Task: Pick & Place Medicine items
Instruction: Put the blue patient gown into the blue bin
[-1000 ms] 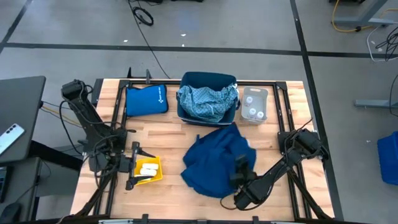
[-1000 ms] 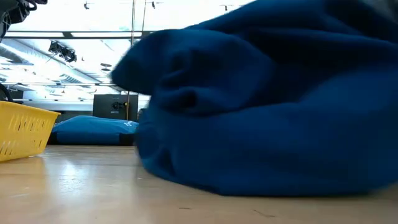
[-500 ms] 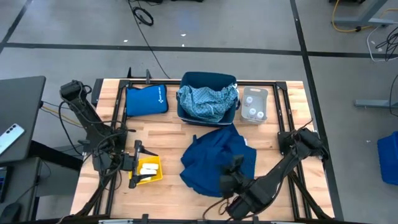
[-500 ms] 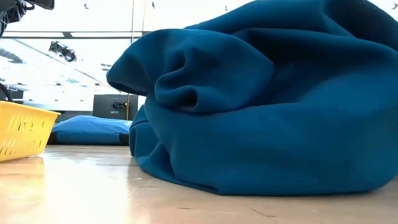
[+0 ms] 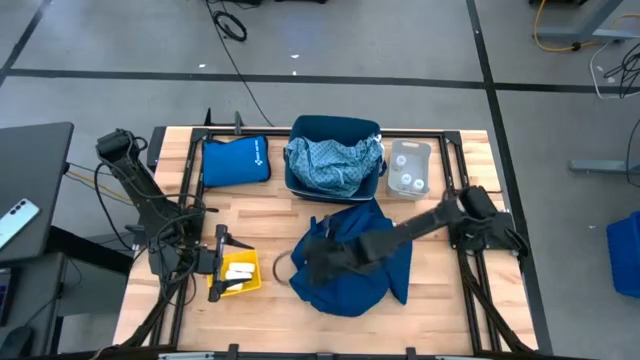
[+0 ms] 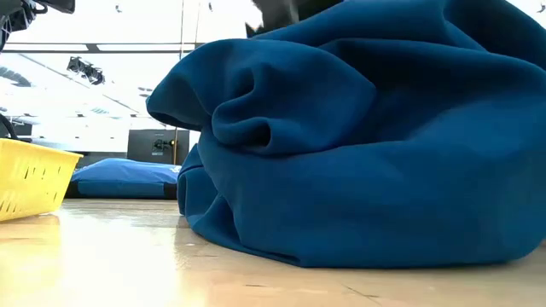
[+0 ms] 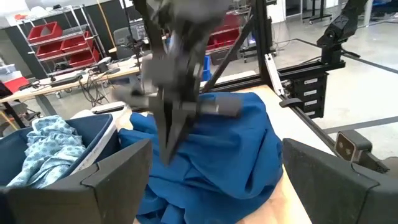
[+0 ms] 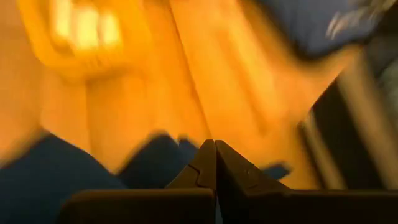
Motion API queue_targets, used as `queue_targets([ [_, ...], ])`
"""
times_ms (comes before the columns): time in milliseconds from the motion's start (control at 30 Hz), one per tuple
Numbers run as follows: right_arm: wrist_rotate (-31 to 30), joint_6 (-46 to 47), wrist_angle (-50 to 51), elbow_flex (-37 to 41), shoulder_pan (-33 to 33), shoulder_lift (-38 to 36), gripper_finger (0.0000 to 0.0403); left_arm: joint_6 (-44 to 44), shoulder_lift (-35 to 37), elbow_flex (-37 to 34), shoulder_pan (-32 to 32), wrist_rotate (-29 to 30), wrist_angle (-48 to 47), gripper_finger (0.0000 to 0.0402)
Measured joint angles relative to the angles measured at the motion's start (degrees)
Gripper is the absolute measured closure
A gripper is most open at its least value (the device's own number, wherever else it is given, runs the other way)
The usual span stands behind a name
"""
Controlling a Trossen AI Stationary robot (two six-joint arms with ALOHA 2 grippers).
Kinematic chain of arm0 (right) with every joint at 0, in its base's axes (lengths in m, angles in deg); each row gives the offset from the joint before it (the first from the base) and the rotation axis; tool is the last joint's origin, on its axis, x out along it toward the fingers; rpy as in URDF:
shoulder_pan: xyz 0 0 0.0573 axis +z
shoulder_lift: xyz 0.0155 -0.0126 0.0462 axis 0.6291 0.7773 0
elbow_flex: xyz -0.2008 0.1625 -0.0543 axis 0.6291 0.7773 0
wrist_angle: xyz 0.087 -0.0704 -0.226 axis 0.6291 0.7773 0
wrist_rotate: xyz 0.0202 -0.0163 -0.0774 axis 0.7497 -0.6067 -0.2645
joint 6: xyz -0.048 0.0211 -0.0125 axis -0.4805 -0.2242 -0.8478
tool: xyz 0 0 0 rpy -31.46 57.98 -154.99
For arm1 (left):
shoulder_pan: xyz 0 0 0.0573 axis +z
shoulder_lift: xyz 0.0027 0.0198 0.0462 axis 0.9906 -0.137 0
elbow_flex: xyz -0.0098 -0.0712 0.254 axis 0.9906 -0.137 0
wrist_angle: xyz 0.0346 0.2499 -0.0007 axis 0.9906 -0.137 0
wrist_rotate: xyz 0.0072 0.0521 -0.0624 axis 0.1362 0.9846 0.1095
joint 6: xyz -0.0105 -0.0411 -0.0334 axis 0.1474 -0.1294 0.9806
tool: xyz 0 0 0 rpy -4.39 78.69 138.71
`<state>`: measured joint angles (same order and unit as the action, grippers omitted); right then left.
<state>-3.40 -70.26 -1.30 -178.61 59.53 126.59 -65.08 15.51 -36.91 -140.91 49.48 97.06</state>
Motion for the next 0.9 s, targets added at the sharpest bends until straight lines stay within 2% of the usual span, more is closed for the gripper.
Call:
queue_targets([
  [100, 7.5, 2.7, -1.9, 4.9, -2.0, 0.0, 0.0403, 0.1, 0.0, 0.0, 0.0, 0.8, -0.2, 0.0040],
  [233, 16.6, 3.5, -2.9, 9.2, -1.4, 0.0, 0.0403, 0.1, 0.0, 0.0, 0.0, 1.0, -0.3, 0.0040],
  [400, 27.4, -0.5, -1.1, 11.7, 3.8, 0.0, 0.0403, 0.4, 0.0, 0.0, 0.0, 1.0, -0.3, 0.0040],
  [567, 34.2, -2.2, 8.1, 11.9, 9.9, 0.0, 0.0403, 1.0, 0.0, 0.0, 0.0, 1.0, -0.3, 0.0040],
  [667, 33.1, -2.6, 16.0, 11.7, 13.1, -0.1, 0.0403, 1.0, 0.0, 0.0, 0.0, 1.0, -0.3, 0.0040],
  [800, 25.0, -2.6, 27.9, 8.4, 16.8, -0.1, 0.0403, 1.0, 0.0, 0.0, 0.0, 1.0, -0.3, 0.0040],
  [900, 20.2, -1.3, 29.2, 3.1, 18.2, -0.1, 0.0403, 1.0, 0.0, 0.0, 0.0, 1.0, -0.3, 0.0040],
])
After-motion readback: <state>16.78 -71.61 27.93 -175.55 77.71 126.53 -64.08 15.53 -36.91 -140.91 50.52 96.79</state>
